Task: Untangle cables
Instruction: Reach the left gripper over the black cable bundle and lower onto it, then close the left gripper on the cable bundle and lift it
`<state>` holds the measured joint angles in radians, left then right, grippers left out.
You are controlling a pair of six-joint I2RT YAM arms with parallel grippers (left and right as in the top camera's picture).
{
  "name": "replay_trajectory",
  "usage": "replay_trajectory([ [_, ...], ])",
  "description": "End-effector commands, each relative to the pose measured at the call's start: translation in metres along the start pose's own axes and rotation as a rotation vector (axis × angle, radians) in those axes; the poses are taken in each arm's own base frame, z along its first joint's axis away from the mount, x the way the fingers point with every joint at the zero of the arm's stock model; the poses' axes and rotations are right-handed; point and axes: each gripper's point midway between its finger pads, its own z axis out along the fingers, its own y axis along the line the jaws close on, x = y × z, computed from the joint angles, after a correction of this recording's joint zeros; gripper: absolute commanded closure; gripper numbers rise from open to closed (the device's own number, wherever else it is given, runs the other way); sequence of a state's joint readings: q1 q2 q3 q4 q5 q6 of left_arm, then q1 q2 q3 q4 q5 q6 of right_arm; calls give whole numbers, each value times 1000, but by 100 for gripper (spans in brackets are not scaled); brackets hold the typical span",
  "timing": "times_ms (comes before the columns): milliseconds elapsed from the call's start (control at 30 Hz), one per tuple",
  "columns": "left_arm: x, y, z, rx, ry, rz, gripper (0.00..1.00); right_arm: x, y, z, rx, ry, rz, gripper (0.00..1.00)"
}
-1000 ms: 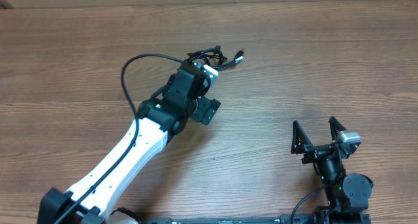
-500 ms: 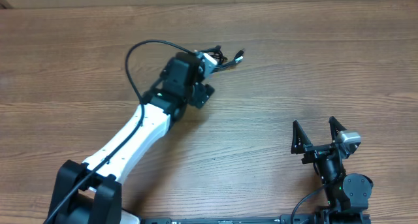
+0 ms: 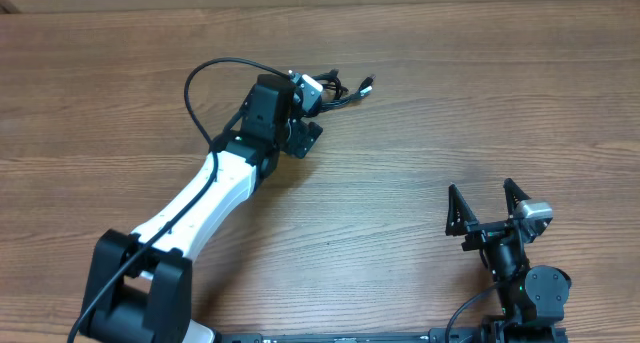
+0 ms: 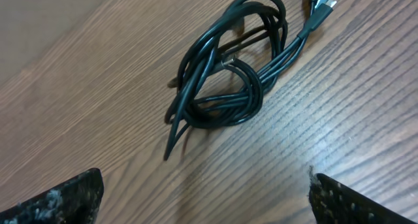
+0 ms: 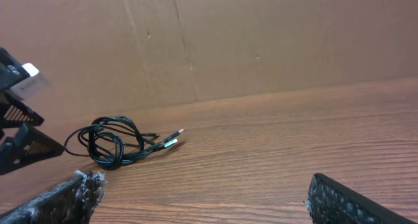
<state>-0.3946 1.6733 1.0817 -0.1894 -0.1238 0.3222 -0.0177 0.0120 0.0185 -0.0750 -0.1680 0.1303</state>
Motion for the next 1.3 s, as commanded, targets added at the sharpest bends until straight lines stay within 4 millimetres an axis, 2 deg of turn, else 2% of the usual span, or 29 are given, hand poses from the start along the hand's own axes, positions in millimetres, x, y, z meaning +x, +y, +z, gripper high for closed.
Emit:
replay_trajectory([
  [0, -6, -1, 11, 6, -17, 20, 1, 2, -1, 0, 3, -4, -5, 0],
  [233, -10, -5, 38, -3, -63, 70, 0, 2, -1, 0, 3, -4, -5, 0],
  [267, -10, -16, 43, 54, -77, 131, 0, 2, -1, 0, 3, -4, -5, 0],
  [333, -7, -21, 48, 71, -78, 188, 0, 2, -1, 0, 3, -4, -5, 0],
  [567, -21, -7, 72, -41, -158, 287, 0, 2, -1, 0, 3, -4, -5, 0],
  [733, -2, -2, 103, -63, -148, 273, 3, 2, -1, 0, 3, -5, -5, 0],
  [800, -5, 3, 107, -83, -170, 266, 20, 2, -1, 0, 3, -5, -5, 0],
  [833, -9, 3, 106, -85, -187, 264, 32, 2, -1, 0, 3, -4, -5, 0],
  [933, -11, 2, 106, -79, -198, 261, 43, 2, -1, 0, 3, -4, -5, 0],
  [967, -7, 1, 106, -71, -181, 261, 64, 2, -1, 0, 3, -4, -5, 0],
  [1000, -3, 3, 107, -80, -162, 239, 96, 2, -1, 0, 3, -4, -5, 0],
  [1100, -1, 7, 106, -89, -155, 82, 96, 2, -1, 0, 3, -4, -5, 0],
  [1267, -11, 3, 93, -69, -165, -27, 96, 2, -1, 0, 3, -4, -5, 0],
])
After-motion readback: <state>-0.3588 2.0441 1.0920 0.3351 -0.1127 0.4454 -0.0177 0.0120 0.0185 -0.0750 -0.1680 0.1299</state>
